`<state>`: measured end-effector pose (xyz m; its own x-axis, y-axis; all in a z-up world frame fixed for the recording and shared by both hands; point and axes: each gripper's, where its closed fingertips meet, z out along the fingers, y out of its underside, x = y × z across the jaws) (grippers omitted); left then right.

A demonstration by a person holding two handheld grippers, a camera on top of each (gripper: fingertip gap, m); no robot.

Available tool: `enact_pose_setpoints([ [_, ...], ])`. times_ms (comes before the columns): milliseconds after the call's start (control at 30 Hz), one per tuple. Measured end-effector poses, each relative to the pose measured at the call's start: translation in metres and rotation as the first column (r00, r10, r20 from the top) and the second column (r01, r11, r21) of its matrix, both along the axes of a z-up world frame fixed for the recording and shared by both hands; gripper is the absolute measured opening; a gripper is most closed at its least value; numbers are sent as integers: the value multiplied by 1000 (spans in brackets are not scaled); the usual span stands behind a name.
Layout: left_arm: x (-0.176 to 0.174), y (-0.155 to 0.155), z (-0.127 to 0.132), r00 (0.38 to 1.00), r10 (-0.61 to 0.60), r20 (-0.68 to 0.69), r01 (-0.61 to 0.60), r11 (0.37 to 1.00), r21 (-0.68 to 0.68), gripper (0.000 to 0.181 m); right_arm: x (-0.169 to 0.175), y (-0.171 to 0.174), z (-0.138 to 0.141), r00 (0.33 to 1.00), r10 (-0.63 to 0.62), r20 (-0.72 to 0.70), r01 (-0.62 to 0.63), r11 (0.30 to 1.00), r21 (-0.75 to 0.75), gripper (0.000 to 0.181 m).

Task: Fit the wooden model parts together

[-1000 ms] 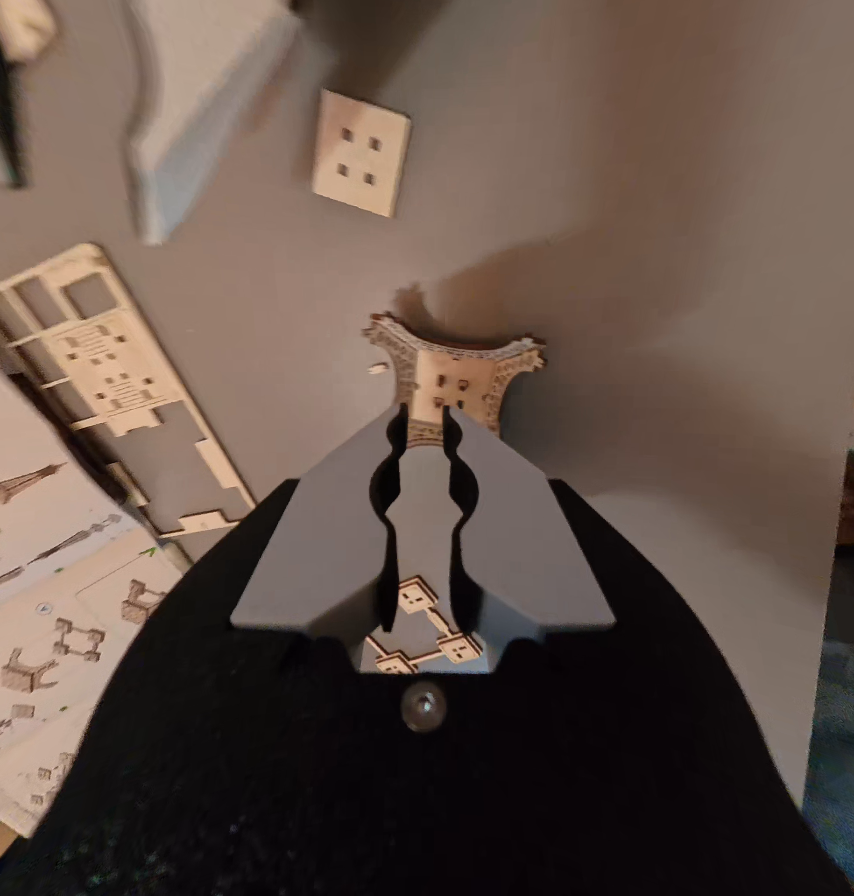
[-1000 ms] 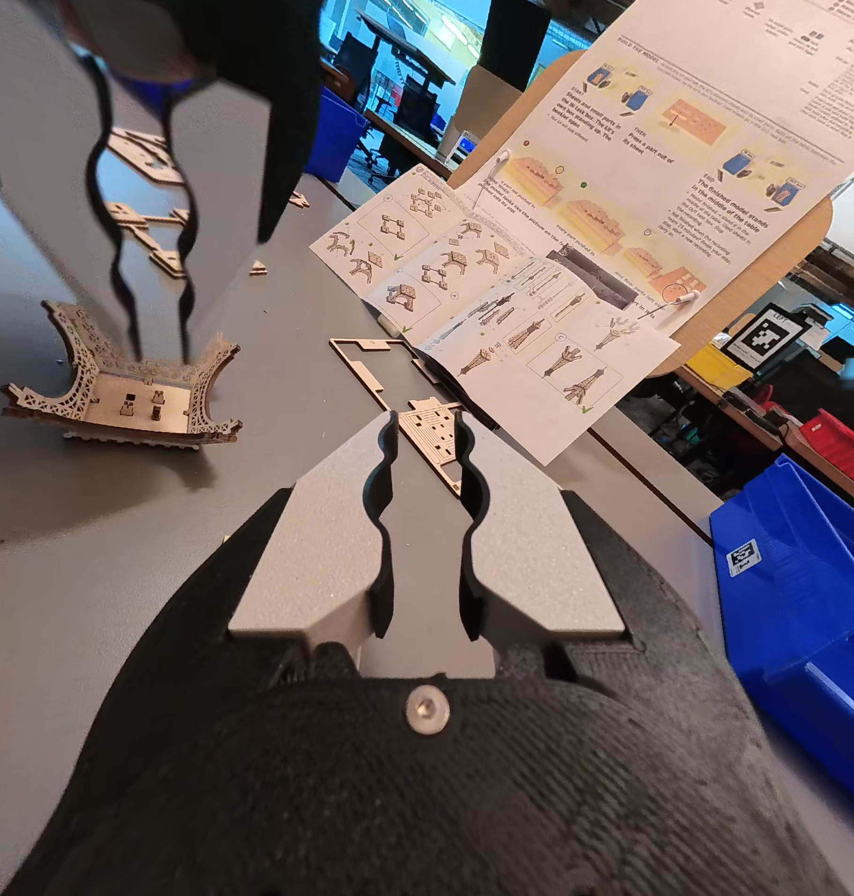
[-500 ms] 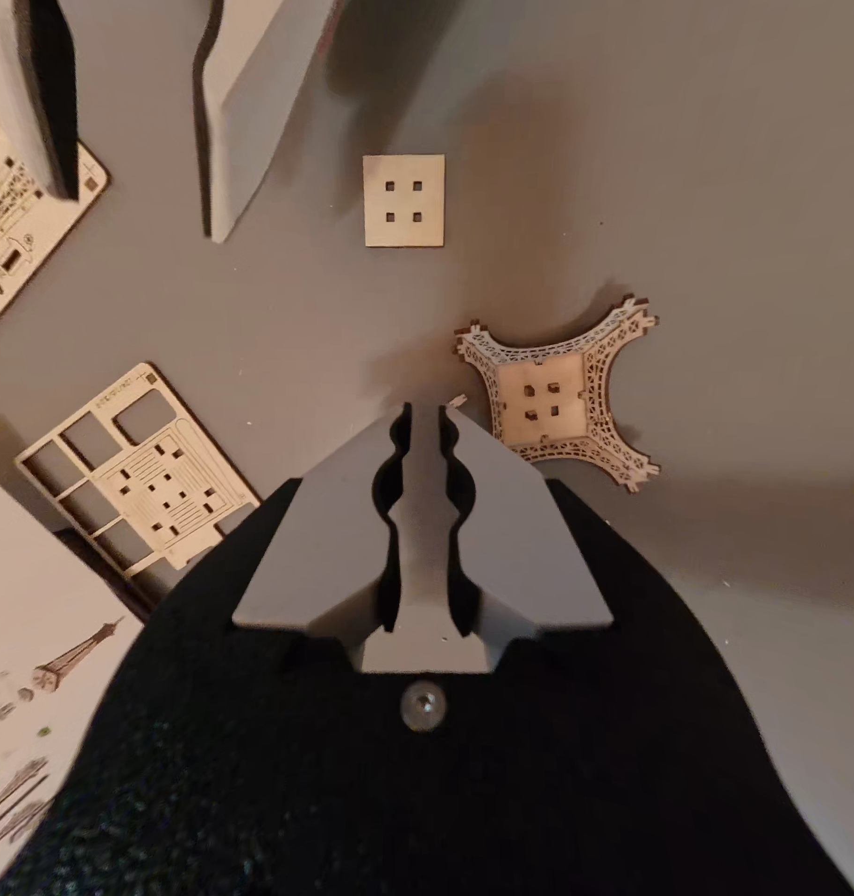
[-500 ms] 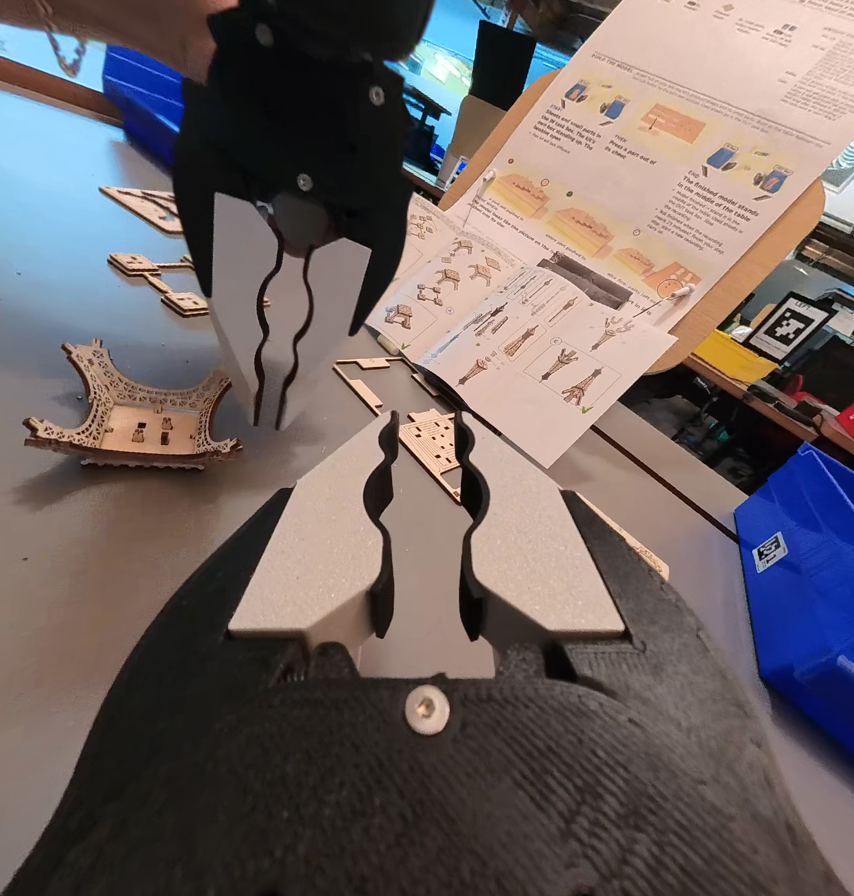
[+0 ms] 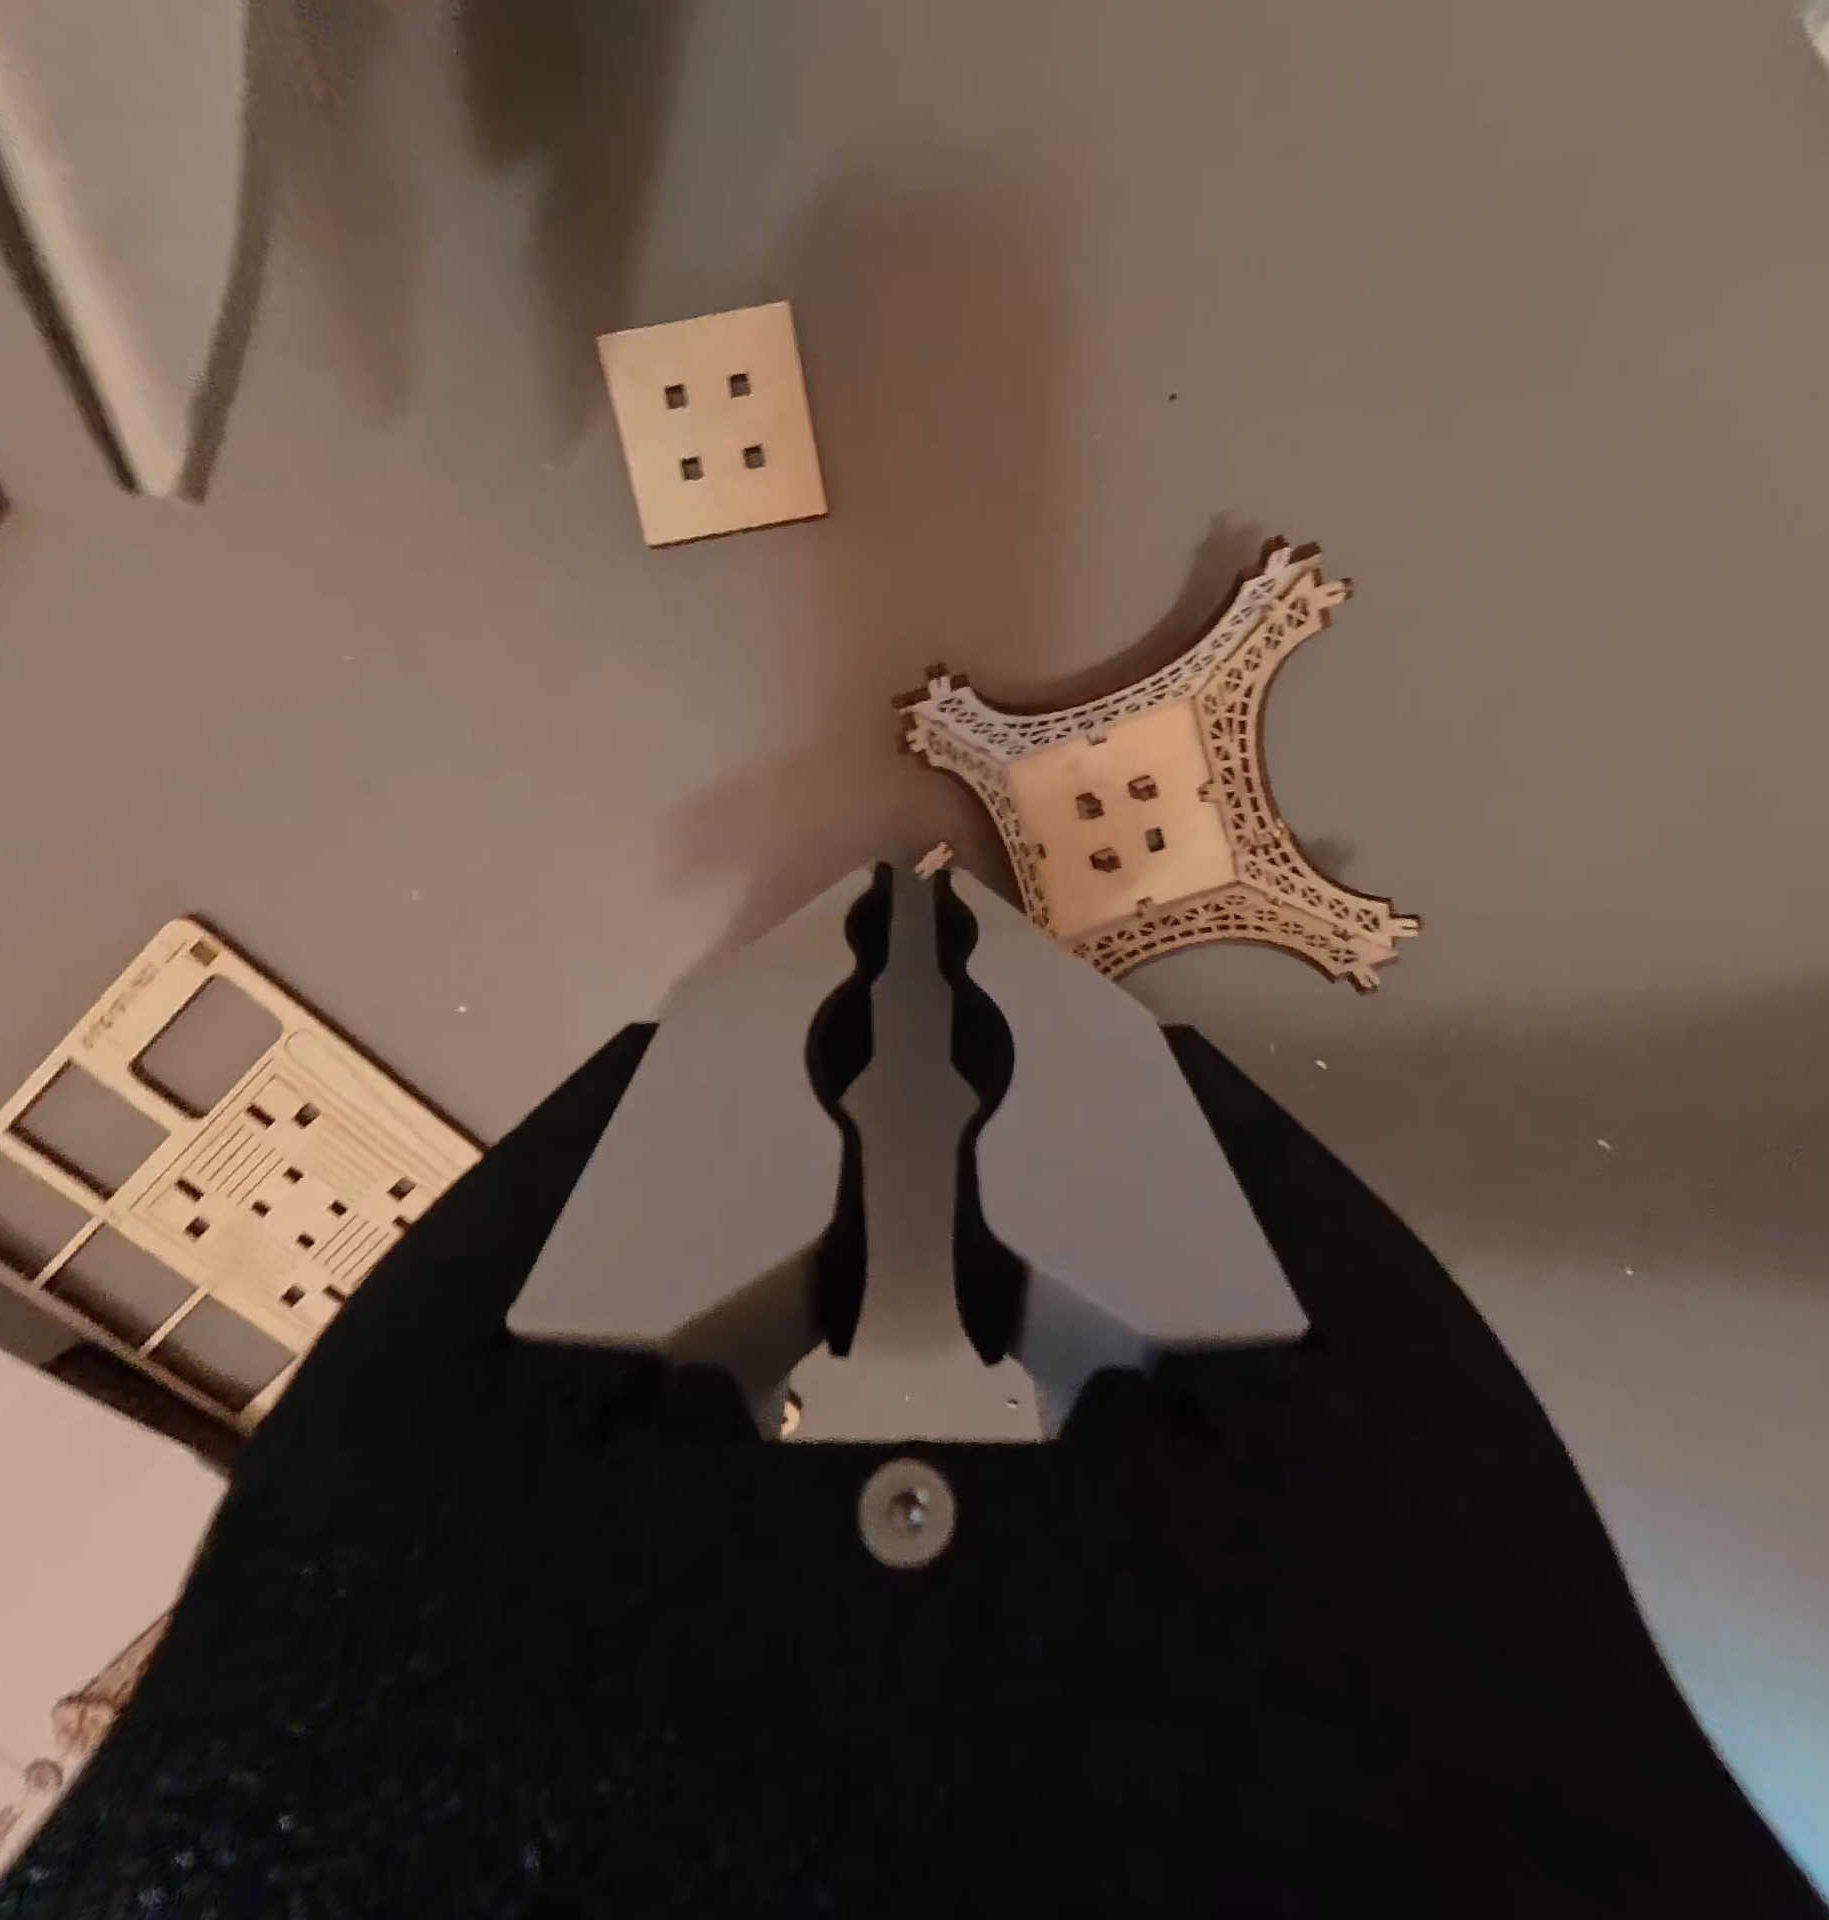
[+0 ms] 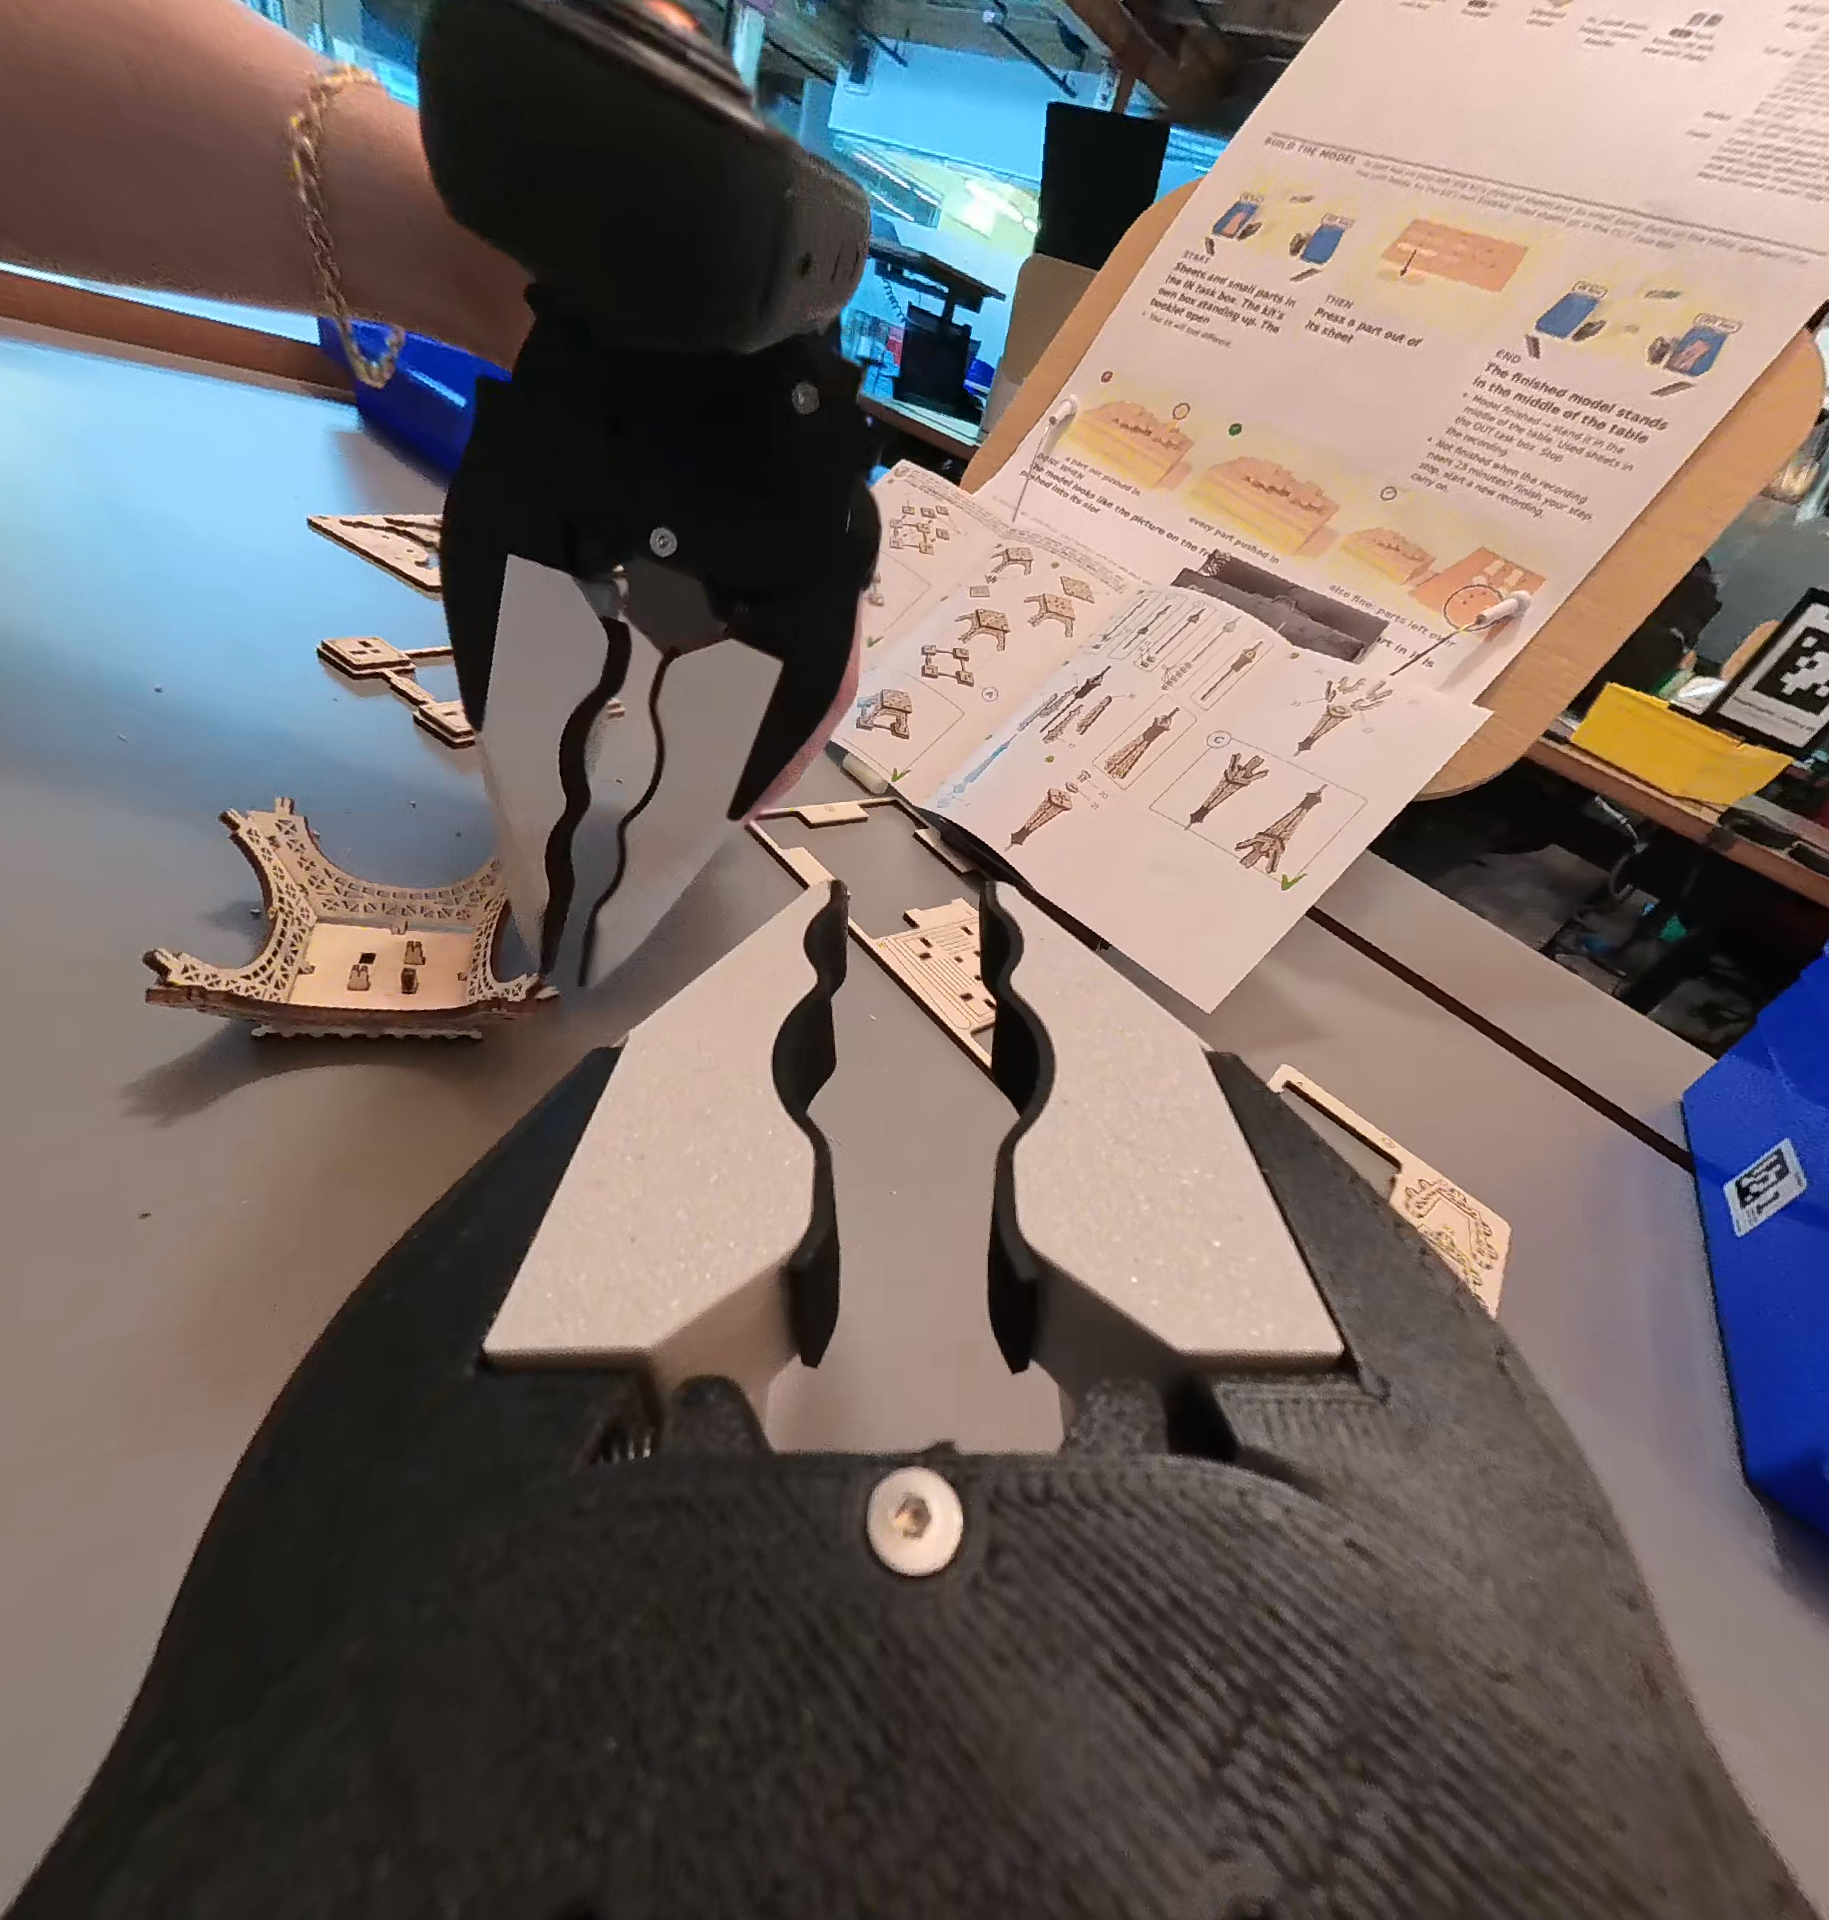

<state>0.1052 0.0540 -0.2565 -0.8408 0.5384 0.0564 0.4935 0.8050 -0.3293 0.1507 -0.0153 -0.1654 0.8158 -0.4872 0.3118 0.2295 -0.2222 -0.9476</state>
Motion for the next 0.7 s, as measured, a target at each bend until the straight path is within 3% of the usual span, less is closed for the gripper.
enact_pose_setpoints([
  [267, -2, 2, -6, 998, -46, -45, 46, 999, 6, 3, 1, -1, 0, 1000, -1, -11, 1, 1000, 8, 23],
  [433, -4, -1, -6, 997, -80, 4, 80, 996, -37, 0, 2, -1, 0, 1000, -1, -15, 1, 1000, 7, 23],
  [700, -2, 4, -6, 1000, -10, 21, 11, 996, -85, 0, 3, -1, 0, 1000, 1, -30, 0, 1000, 10, 23],
])
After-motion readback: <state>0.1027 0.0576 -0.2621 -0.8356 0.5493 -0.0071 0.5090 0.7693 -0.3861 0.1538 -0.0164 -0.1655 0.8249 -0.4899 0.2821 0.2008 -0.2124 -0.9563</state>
